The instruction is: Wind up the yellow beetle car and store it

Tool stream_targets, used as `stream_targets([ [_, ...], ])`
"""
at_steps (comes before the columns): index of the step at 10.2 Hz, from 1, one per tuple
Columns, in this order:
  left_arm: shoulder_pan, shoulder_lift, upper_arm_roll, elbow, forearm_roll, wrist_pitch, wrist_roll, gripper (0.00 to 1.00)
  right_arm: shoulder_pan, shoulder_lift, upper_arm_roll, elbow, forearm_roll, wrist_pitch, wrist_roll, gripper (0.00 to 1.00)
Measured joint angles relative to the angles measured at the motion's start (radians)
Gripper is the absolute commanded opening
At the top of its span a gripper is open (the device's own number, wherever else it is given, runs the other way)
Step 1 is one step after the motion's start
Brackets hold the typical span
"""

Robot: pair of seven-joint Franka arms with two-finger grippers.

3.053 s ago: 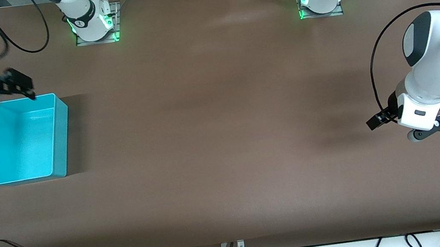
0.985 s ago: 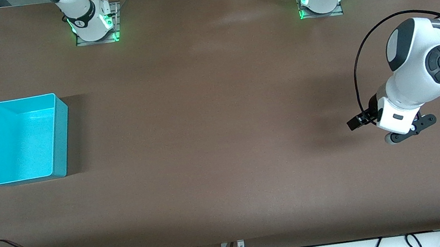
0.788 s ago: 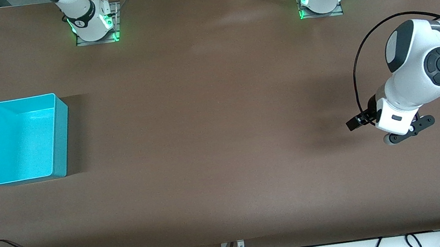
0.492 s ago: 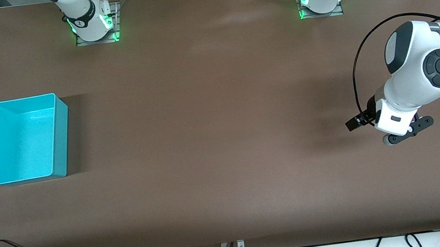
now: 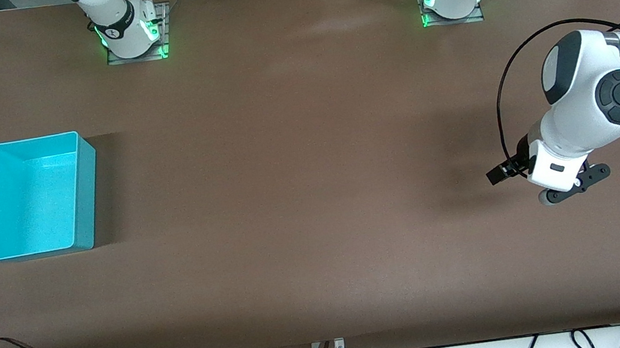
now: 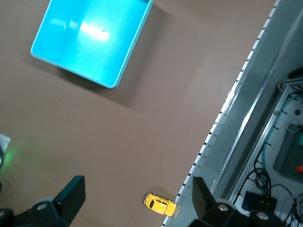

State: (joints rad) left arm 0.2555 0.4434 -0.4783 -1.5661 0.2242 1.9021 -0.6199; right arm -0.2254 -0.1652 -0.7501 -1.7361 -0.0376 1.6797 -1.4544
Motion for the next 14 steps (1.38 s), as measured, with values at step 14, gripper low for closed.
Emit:
stream_targets([
  [14, 0.004, 0.004, 0.004, 0.005, 0.0, 0.0, -0.003, 1.0, -0.181, 0.39, -0.084, -0.001, 0.214, 0.013, -1.258, 1.0],
])
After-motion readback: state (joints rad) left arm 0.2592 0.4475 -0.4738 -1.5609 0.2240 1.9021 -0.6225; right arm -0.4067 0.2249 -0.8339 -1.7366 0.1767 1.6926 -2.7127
